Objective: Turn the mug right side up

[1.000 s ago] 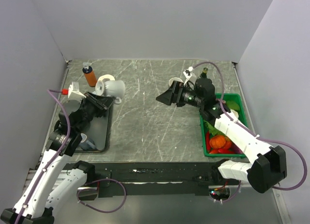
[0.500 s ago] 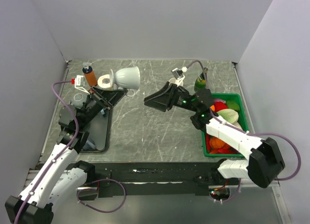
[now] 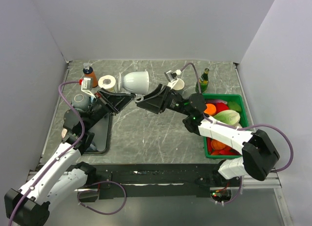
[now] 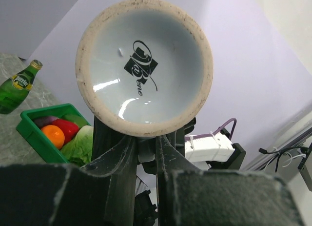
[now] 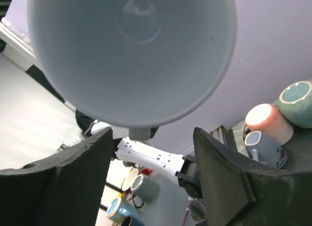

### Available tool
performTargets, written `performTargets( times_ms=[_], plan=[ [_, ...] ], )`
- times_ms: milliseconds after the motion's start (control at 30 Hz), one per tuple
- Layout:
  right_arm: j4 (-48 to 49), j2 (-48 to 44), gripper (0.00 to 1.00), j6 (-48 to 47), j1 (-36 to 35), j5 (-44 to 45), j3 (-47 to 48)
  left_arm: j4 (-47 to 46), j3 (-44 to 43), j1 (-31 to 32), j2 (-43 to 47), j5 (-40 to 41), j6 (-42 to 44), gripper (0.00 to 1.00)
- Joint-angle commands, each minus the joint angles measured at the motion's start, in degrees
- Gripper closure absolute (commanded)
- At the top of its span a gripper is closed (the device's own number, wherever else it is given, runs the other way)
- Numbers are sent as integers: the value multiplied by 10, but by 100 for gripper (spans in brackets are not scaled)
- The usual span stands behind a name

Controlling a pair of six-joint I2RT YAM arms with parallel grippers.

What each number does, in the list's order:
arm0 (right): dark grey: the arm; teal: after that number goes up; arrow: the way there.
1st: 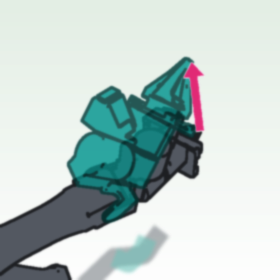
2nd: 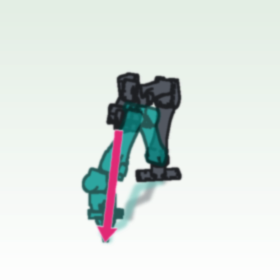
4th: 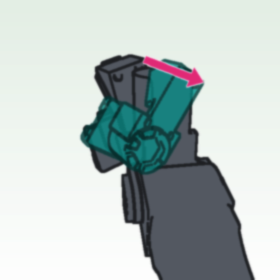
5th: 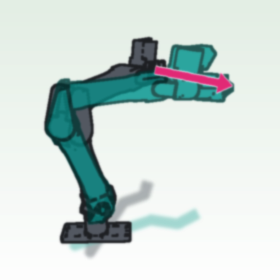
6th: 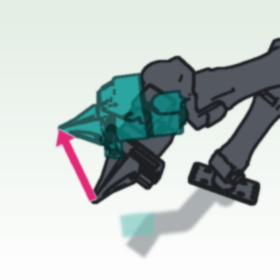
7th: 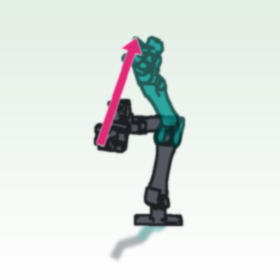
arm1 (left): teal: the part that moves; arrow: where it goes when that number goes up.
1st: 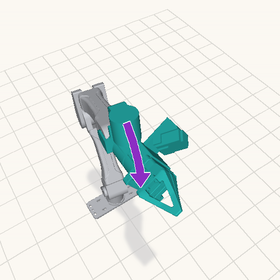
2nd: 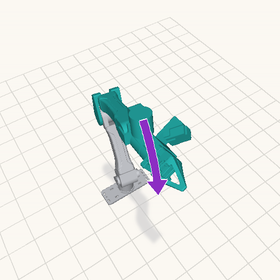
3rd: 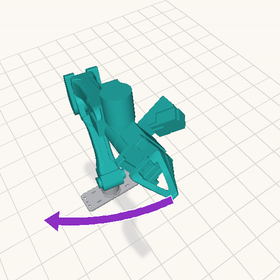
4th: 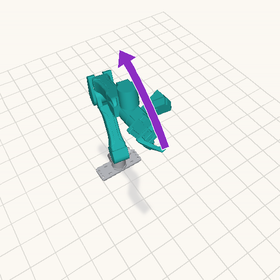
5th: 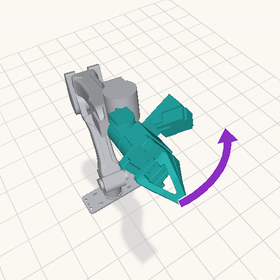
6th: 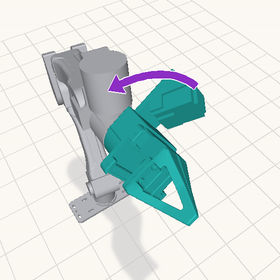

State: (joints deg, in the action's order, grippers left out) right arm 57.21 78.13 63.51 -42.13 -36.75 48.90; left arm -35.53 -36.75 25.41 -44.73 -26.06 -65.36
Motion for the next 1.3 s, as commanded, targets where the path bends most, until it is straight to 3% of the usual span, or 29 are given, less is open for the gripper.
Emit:
performTargets(
  times_ms=[0,300,600,967,1067,1100,1167,1200,1267],
  plan=[
    [37,-32,28,-29,-5,34,22,-56,-16,5,14,11,16,99],
    [-7,-58,39,-75,-12,92,19,-70,6,15,22,9,-3,99],
    [-19,-41,49,-60,-21,116,37,-90,26,25,20,6,1,99],
    [-83,-32,50,-44,-21,137,62,-75,50,60,28,4,19,99],
    [-89,-25,62,-34,-21,136,66,-72,61,68,38,12,26,99],
    [-89,-25,78,-31,-20,135,66,-68,63,68,39,15,28,99],
    [-95,-23,95,-25,-20,133,67,-64,64,71,43,16,36,99],
    [-98,-22,100,-27,-20,131,70,-54,63,72,46,21,39,99],
    [-111,-25,100,-31,-20,136,70,-42,63,73,50,24,48,99]
  ],
)
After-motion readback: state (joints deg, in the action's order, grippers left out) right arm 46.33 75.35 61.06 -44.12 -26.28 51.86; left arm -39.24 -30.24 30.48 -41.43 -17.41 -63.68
